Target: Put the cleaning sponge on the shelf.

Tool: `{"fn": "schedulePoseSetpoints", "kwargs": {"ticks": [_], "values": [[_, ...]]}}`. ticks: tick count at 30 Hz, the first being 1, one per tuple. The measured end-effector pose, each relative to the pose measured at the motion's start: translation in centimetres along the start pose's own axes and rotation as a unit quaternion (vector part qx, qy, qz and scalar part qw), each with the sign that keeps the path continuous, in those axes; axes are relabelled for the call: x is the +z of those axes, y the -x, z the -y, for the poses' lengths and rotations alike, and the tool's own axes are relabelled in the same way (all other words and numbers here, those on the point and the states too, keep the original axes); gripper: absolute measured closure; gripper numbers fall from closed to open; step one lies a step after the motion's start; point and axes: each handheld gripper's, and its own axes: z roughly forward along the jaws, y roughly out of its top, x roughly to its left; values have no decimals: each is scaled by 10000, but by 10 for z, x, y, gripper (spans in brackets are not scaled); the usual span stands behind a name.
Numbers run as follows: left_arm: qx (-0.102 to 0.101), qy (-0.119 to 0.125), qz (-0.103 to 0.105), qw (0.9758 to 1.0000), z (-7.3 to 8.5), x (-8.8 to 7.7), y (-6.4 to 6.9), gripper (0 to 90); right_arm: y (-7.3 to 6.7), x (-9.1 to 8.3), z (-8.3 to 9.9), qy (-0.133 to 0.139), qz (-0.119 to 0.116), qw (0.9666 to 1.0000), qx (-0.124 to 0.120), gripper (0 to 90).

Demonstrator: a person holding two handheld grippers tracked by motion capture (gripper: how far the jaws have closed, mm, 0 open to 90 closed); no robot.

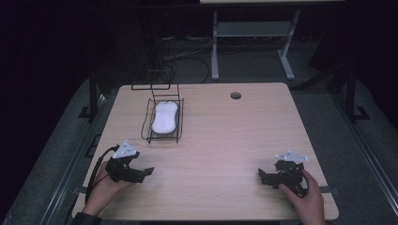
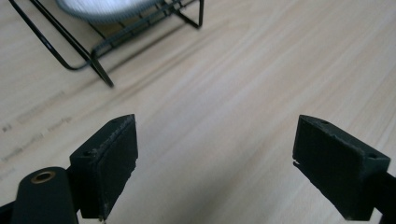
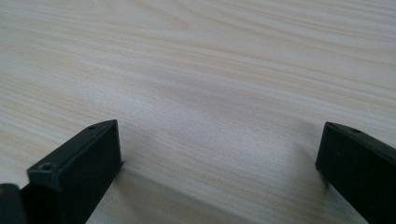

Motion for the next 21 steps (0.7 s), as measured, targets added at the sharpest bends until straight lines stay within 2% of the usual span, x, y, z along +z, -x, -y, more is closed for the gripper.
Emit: {"fn": "schedulePoseSetpoints", "kwargs": {"ticks": [7, 15, 16, 18, 21], "values": [[16, -283, 23, 9996, 14, 8, 5, 130, 0, 0, 0, 0, 0, 10000, 0, 0], [57, -499, 33, 9987, 27, 18, 7, 130, 0, 0, 0, -2, 1, 10000, 3, 0], [146, -473, 22, 9988, 28, 18, 8, 128, 0, 0, 0, 0, 0, 10000, 2, 0], [109, -352, 36, 9993, 30, 18, 9, 128, 0, 0, 0, -2, 1, 10000, 6, 0], [173, -17, 112, 9998, 38, 18, 7, 127, 0, 0, 0, -2, 1, 10000, 5, 0]]}}
